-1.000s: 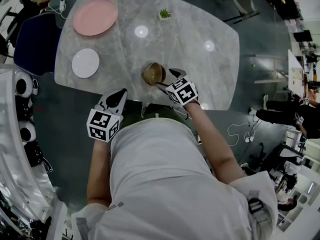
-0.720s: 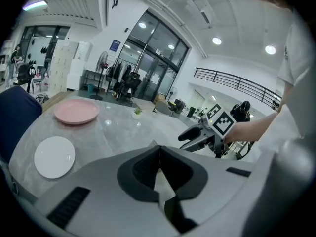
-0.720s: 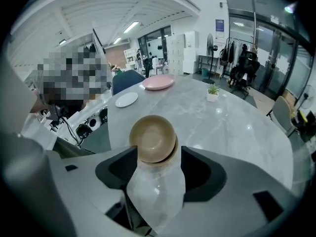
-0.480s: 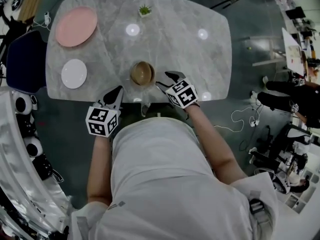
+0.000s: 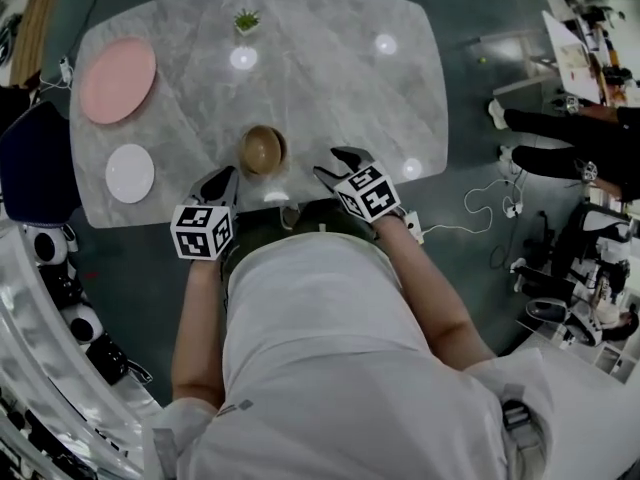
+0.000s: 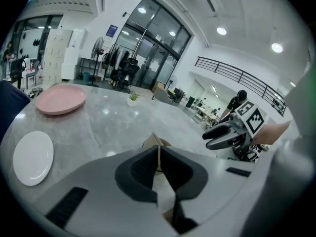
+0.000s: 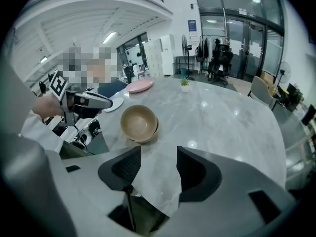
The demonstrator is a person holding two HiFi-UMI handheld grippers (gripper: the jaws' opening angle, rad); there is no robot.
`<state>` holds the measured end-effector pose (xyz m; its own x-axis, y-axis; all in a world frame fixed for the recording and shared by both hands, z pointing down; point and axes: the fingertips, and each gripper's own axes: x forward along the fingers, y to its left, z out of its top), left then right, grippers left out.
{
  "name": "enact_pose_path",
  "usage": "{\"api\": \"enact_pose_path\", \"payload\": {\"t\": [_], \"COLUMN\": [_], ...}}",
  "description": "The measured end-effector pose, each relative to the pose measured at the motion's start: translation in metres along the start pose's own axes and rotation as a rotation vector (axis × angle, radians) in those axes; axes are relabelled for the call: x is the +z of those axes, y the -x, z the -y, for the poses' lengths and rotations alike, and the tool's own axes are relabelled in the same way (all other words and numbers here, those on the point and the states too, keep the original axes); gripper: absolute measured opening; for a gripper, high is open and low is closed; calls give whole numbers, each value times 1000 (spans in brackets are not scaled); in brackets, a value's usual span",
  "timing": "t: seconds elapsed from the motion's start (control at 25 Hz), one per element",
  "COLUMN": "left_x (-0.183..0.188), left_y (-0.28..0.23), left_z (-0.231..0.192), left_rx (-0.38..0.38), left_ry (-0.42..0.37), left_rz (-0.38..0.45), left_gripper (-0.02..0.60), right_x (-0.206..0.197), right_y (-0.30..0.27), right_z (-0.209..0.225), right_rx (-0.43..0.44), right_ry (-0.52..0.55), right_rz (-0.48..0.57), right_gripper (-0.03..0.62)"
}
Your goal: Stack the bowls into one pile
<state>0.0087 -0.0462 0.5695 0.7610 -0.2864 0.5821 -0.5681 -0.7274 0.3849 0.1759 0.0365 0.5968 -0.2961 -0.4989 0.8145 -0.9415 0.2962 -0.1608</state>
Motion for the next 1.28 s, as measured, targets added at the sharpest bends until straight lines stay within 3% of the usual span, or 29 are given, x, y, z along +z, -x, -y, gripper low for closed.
{"api": "enact_pose_path", "payload": {"t": [0.32,0.6,1.28], "left_x": [1,0,-7], "left_y": [-31,-46,-54], "left_z": [1,-1,-20], "left_rx": [-32,-14,30], "left_ry": [-25,-70,-71], "left_rz": [-62,-118,-142], "left_gripper": [17,20,18], "right_x": [-23,-48,-60], "right_y": [19,33,45], "right_z": [22,36,39], "right_rx": [-77,-120,-167], "right_ry": [-102,-172,-238], "right_rz": [15,17,32], "right_gripper": [238,238,239]}}
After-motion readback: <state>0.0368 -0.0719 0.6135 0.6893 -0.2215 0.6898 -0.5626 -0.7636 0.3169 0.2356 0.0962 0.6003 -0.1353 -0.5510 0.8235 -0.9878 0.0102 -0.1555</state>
